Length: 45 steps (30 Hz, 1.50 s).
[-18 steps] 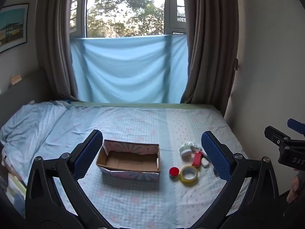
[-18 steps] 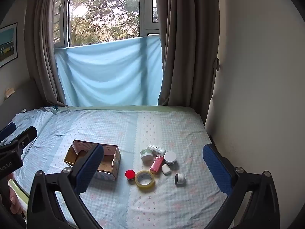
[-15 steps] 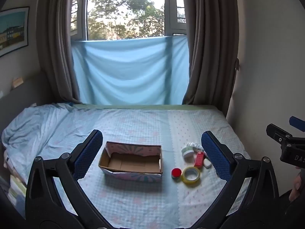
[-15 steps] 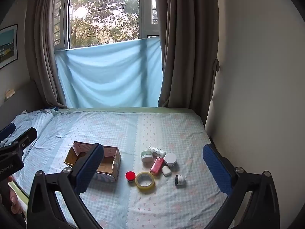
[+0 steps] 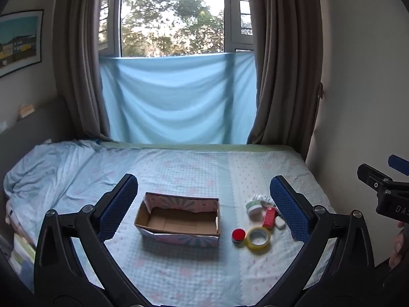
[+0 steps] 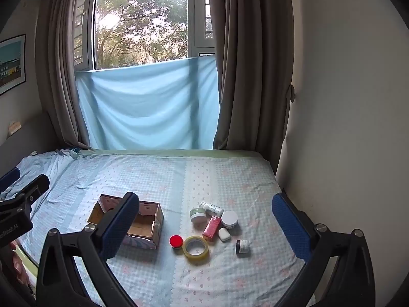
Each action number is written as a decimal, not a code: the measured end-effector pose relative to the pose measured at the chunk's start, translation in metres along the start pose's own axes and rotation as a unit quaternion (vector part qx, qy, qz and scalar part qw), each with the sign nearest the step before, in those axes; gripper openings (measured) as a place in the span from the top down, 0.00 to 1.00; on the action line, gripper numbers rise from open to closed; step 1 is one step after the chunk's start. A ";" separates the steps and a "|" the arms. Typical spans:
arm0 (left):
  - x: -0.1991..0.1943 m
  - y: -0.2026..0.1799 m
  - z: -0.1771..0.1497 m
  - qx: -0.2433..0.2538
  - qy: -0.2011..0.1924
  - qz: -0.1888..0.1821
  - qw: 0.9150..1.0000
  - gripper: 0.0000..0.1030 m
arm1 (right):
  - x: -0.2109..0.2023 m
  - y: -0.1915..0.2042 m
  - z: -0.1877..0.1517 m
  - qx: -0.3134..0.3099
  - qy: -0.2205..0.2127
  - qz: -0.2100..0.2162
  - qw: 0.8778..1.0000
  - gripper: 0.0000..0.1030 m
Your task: Organize rigid objects
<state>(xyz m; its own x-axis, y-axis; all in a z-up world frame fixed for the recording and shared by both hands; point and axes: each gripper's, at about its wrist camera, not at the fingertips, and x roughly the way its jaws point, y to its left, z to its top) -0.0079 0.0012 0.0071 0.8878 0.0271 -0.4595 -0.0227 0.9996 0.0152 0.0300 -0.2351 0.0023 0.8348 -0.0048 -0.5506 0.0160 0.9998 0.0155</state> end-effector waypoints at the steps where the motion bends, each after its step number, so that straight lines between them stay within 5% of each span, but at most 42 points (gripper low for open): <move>1: 0.000 -0.001 0.000 0.001 0.000 0.002 1.000 0.00 | 0.000 0.001 0.000 0.000 0.000 0.000 1.000 0.00; 45: 0.018 0.011 -0.002 0.008 0.004 -0.041 0.999 0.00 | 0.016 0.012 0.005 -0.002 0.006 -0.009 1.000 0.00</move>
<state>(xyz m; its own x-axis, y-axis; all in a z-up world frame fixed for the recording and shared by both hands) 0.0066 0.0123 -0.0027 0.8829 -0.0551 -0.4664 0.0578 0.9983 -0.0084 0.0457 -0.2235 -0.0022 0.8281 -0.0220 -0.5602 0.0283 0.9996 0.0025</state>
